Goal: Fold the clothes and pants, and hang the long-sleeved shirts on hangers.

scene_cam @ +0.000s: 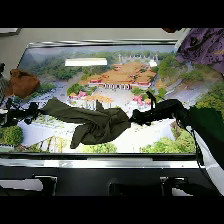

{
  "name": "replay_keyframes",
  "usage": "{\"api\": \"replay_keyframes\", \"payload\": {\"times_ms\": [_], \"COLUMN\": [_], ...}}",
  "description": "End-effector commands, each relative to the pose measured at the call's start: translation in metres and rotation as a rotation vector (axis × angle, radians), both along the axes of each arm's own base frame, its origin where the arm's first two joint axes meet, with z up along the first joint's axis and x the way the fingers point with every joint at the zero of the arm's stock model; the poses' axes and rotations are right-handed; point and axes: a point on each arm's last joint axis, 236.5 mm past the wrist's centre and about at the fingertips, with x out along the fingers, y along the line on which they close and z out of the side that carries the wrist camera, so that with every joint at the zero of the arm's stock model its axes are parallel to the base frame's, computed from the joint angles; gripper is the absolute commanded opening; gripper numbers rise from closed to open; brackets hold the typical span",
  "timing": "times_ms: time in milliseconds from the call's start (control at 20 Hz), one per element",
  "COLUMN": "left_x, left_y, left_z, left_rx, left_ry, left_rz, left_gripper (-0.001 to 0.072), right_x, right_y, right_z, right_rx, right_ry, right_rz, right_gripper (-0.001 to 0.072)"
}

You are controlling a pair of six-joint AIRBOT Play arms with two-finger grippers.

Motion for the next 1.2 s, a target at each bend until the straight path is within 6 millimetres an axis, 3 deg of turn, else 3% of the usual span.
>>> {"api": "replay_keyframes", "payload": {"times_ms": [0, 100, 150, 250, 350, 500, 550, 650, 750, 900, 1050, 1150], "left_x": [0.011, 0.03, 0.044, 0.073, 0.09, 0.072, 0.056, 0.012, -0.04, -0.111, -0.159, -0.17], "left_y": [-0.004, -0.003, 0.0, 0.009, 0.015, -0.001, -0.008, -0.013, -0.013, -0.018, -0.029, -0.035], "left_z": [0.007, 0.043, 0.073, 0.152, 0.256, 0.388, 0.427, 0.486, 0.524, 0.552, 0.563, 0.572], "left_rx": [0.0, 0.007, 0.025, 0.097, 0.192, 0.297, 0.341, 0.473, 0.607, 0.748, 0.821, 0.837], "left_ry": [-0.027, -0.091, -0.147, -0.294, -0.466, -0.636, -0.679, -0.719, -0.719, -0.691, -0.676, -0.703], "left_rz": [-0.019, -0.066, -0.091, -0.133, -0.163, -0.203, -0.203, -0.17, -0.101, -0.036, -0.014, -0.003], "left_gripper": [0.0013, 0.0012, 0.0011, 0.0011, 0.0011, 0.0011, 0.0011, 0.0011, 0.0011, 0.0011, 0.0011, 0.0011], "right_x": [0.006, 0.029, 0.045, 0.078, 0.103, 0.11, 0.105, 0.081, 0.045, -0.021, -0.068, -0.08], "right_y": [-0.002, -0.004, -0.005, -0.007, -0.013, -0.026, -0.034, -0.053, -0.073, -0.098, -0.122, -0.129], "right_z": [0.004, 0.024, 0.043, 0.094, 0.157, 0.265, 0.298, 0.363, 0.418, 0.478, 0.512, 0.521], "right_rx": [-0.017, -0.028, -0.038, -0.063, -0.106, -0.182, -0.218, -0.293, -0.347, -0.37, -0.377, -0.37], "right_ry": [-0.021, -0.084, -0.142, -0.284, -0.439, -0.685, -0.763, -0.915, -1.034, -1.176, -1.244, -1.258], "right_rz": [0.003, -0.018, -0.02, -0.013, 0.002, 0.023, 0.016, -0.017, -0.076, -0.186, -0.315, -0.361], "right_gripper": [0.0029, 0.0028, 0.0028, 0.0028, 0.0028, 0.0028, 0.0028, 0.0028, 0.0029, 0.0029, 0.0029, 0.0029]}}
